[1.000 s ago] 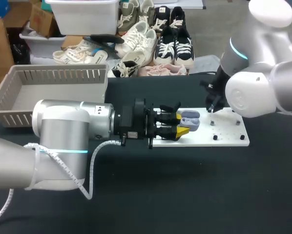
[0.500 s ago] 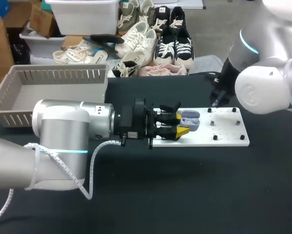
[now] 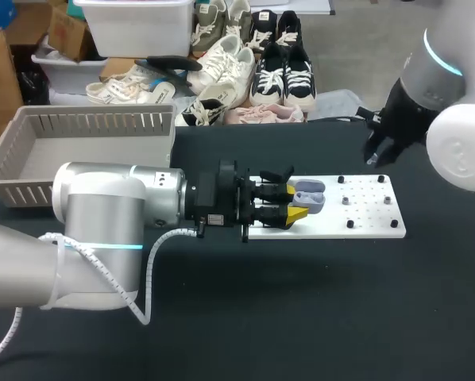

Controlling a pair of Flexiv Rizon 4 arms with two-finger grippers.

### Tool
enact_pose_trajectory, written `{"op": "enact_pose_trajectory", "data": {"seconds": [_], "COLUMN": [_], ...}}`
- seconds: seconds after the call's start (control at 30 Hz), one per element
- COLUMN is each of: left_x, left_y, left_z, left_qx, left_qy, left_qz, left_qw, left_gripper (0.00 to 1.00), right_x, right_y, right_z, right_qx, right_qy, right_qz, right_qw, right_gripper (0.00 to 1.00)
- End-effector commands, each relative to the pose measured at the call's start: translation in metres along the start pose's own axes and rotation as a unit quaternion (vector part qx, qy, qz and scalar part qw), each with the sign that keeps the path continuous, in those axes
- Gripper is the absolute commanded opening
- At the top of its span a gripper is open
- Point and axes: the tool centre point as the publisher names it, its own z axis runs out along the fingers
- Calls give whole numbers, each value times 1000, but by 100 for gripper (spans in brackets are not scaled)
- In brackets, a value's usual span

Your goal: Pick up each earbud case from the left stands, insert the matching earbuds, close the lid, and place the case in the box.

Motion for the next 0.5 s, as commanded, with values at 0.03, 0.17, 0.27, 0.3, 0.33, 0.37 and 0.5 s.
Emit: {"op": "enact_pose_trajectory", "data": {"seconds": [0.03,0.17,0.27,0.3,0.33,0.37,0.5], "left_x": [0,0,0,0,0,0,0], "left_y": [-1,-1,-1,-1,-1,-1,-1], "left_z": [0,0,0,0,0,0,0], "left_qx": [-3,-3,-3,-3,-3,-3,-3], "left_qy": [0,0,0,0,0,0,0], "left_qz": [1,1,1,1,1,1,1], "left_qw": [1000,1000,1000,1000,1000,1000,1000], "left_gripper": [0,0,0,0,0,0,0], "right_x": [24,39,52,57,61,66,89], "right_y": [-8,-9,-8,-7,-7,-5,3], "right_z": [-47,-68,-81,-86,-90,-94,-108], "right_qx": [3,20,28,29,30,30,30], "right_qy": [-55,-68,-71,-66,-63,-57,-37], "right_qz": [2,-3,-6,-10,-13,-17,-45], "right_qw": [998,997,997,997,997,998,998], "right_gripper": [0,0,0,0,0,0,0]}}
